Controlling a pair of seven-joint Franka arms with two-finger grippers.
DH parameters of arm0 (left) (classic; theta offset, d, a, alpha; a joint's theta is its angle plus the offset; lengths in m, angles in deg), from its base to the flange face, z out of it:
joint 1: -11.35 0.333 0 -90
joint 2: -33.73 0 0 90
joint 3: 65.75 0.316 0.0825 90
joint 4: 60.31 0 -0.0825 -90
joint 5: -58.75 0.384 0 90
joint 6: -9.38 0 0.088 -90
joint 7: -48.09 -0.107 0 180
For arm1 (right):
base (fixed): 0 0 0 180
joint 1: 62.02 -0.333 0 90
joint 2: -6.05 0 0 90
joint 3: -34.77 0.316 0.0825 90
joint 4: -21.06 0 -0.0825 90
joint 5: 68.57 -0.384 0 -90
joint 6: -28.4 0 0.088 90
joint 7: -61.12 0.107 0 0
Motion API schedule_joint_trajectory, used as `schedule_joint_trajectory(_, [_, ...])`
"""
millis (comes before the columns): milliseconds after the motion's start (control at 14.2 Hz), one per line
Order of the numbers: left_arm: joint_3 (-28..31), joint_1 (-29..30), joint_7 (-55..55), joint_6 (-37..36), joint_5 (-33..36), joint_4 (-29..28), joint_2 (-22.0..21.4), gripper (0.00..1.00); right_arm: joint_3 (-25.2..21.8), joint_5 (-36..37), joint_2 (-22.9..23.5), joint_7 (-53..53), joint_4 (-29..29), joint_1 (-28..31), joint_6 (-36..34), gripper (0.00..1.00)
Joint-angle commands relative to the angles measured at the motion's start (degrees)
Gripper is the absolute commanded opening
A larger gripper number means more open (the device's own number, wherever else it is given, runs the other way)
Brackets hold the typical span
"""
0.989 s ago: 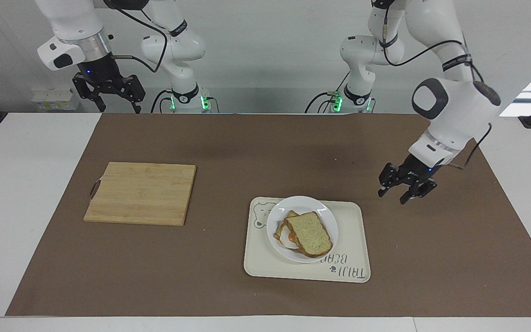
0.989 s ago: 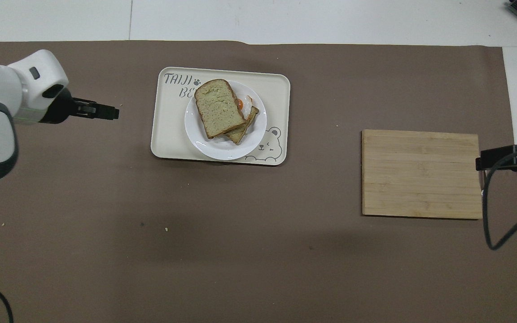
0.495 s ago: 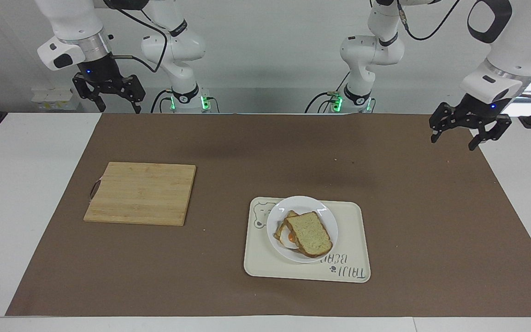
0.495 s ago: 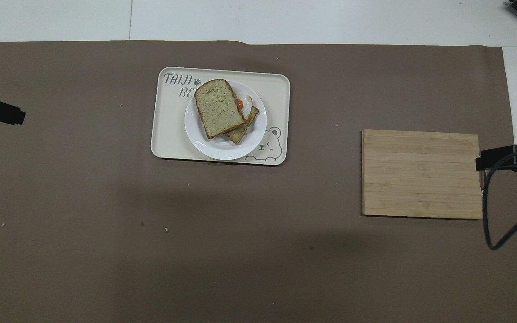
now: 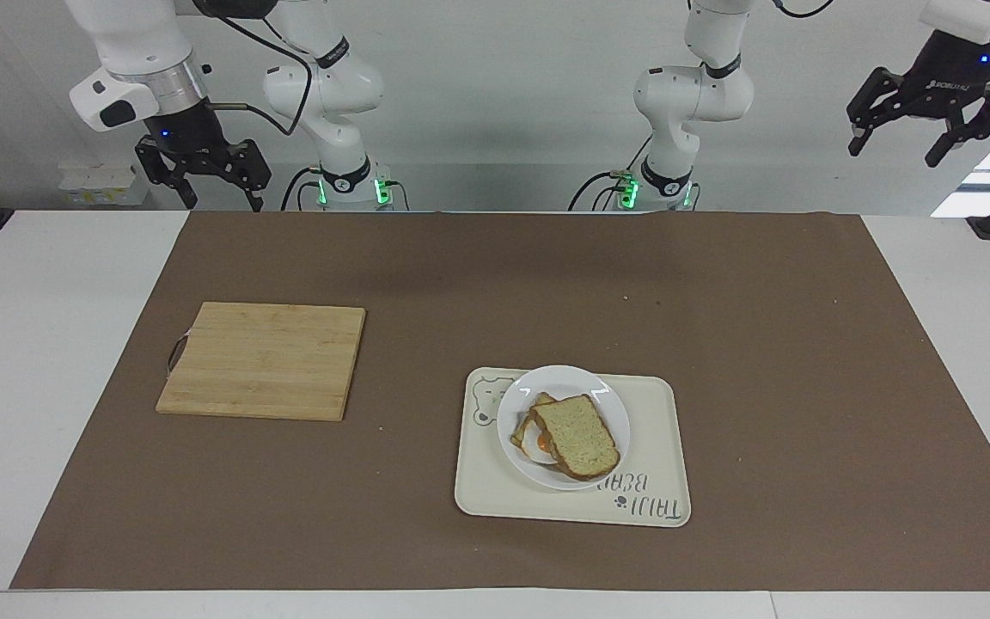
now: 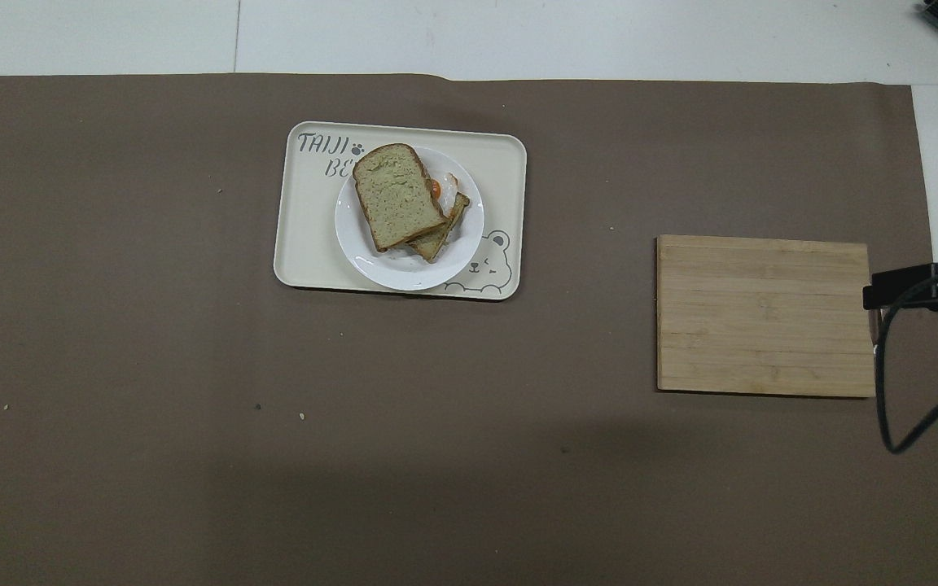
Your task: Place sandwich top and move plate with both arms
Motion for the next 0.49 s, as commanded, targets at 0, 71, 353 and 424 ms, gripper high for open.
schedule_joint_trajectory(0, [-0.41,0.16,-0.25,0.27,0.82,-2.28,-0.40,1.00,0.06,-0.35,0.14,-1.40,0.69,0.43,-0.73,1.00])
schedule_joint_trajectory(71, [-0.50,0.07,-0.16,-0.26,0.56,-1.93,0.03,1.00,0.06,-0.36,0.14,-1.40,0.69,0.43,-0.82,1.00])
schedule_joint_trajectory(353, [-0.50,0.34,3.60,-3.60,-1.29,0.79,2.50,1.00,0.06,-0.35,0.14,-1.40,0.69,0.43,-0.73,1.00])
schedule_joint_trajectory(424, [-0.59,0.25,5.36,-3.78,-1.38,0.71,2.50,1.00,0.06,-0.36,0.14,-1.40,0.69,0.43,-0.73,1.00])
